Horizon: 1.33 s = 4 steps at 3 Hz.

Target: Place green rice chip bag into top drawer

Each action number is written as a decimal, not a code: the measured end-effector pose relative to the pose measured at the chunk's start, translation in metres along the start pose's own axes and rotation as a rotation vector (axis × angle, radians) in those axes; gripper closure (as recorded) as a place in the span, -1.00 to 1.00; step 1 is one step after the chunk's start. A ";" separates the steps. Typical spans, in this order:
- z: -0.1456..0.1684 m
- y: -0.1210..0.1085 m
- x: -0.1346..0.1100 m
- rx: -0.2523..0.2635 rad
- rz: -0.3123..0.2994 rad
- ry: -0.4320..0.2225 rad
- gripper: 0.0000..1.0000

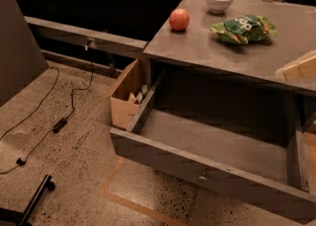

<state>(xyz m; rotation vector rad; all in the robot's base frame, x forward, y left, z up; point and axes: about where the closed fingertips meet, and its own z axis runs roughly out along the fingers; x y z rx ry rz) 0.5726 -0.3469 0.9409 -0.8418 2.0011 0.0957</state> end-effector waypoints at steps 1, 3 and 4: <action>0.016 -0.033 -0.014 0.080 0.091 -0.089 -1.00; 0.058 -0.065 -0.047 0.176 0.268 -0.120 -1.00; 0.057 -0.065 -0.046 0.176 0.269 -0.120 -1.00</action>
Offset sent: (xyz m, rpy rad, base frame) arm 0.1489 -0.0096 0.0281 0.2365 -0.0979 -0.4113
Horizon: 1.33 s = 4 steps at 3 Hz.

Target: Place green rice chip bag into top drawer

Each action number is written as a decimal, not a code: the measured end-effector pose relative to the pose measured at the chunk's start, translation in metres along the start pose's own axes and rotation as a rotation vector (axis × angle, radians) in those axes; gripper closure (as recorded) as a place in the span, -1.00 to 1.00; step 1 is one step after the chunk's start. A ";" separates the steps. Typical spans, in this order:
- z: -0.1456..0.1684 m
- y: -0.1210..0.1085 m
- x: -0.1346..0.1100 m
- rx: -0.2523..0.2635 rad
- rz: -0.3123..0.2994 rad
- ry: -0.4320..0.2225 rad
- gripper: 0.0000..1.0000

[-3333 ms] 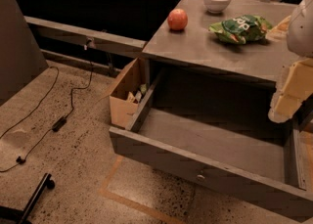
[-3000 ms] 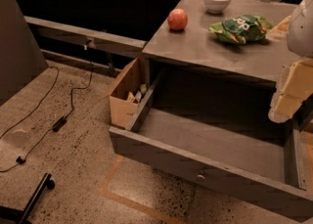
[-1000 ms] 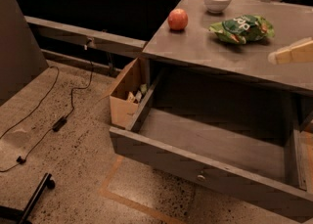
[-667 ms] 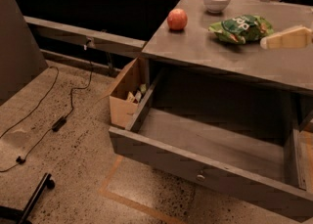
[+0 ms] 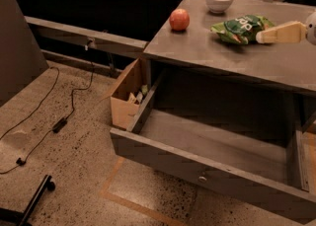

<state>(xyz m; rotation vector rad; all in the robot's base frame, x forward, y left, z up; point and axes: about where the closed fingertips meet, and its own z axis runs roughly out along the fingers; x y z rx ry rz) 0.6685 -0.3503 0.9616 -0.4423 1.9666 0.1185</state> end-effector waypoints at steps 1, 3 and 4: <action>0.008 0.003 0.008 0.034 0.000 -0.013 -1.00; 0.054 0.028 0.023 0.149 -0.033 -0.083 -1.00; 0.090 0.021 0.009 0.218 0.023 -0.188 -1.00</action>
Offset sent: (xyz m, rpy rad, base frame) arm 0.0369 0.0253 -0.0381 -0.0905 -0.2626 -0.2024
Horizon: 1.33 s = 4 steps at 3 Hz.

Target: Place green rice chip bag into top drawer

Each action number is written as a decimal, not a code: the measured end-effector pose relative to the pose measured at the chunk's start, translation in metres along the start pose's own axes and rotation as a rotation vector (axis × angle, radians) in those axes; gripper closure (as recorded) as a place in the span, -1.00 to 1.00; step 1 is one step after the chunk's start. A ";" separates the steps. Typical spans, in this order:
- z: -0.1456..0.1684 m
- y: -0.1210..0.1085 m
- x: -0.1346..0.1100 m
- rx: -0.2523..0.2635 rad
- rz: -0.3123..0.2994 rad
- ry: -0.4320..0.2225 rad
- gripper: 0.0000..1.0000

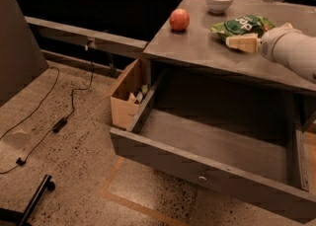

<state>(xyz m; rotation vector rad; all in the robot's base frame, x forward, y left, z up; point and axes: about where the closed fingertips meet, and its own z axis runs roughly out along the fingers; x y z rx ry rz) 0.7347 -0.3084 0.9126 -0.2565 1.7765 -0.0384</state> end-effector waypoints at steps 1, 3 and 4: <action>0.021 0.010 -0.001 -0.016 0.025 -0.024 -1.00; 0.076 0.026 0.018 -0.092 0.060 -0.029 -0.63; 0.093 0.031 0.024 -0.116 0.073 -0.027 -0.19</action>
Offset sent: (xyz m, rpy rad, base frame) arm 0.0735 0.0375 -0.0430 0.0838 -0.0110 0.1197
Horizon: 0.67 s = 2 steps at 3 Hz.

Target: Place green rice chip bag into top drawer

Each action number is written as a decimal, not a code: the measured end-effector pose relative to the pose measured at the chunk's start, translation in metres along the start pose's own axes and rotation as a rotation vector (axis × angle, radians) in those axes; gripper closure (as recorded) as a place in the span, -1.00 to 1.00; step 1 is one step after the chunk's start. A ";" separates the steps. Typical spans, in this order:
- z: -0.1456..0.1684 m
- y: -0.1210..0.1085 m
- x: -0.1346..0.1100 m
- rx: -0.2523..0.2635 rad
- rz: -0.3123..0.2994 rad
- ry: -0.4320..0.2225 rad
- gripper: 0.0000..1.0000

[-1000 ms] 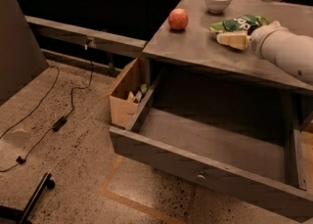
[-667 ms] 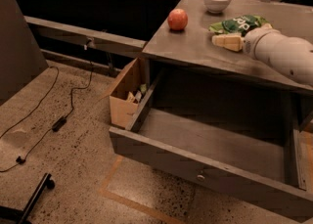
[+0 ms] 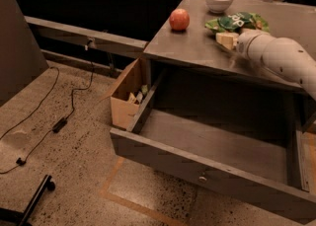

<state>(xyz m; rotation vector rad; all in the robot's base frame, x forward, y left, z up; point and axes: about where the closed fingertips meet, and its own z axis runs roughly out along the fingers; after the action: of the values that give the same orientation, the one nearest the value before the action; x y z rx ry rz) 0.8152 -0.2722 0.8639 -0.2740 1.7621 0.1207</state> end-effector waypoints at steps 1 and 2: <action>0.008 0.002 0.002 -0.007 0.004 -0.002 0.28; 0.007 -0.002 -0.002 0.005 0.006 -0.011 0.76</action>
Offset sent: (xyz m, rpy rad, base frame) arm 0.0066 -0.0084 0.0102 0.0076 -0.0249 -0.0267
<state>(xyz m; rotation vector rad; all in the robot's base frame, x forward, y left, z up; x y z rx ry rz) 0.8231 -0.2719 0.8648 -0.2643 1.7523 0.1218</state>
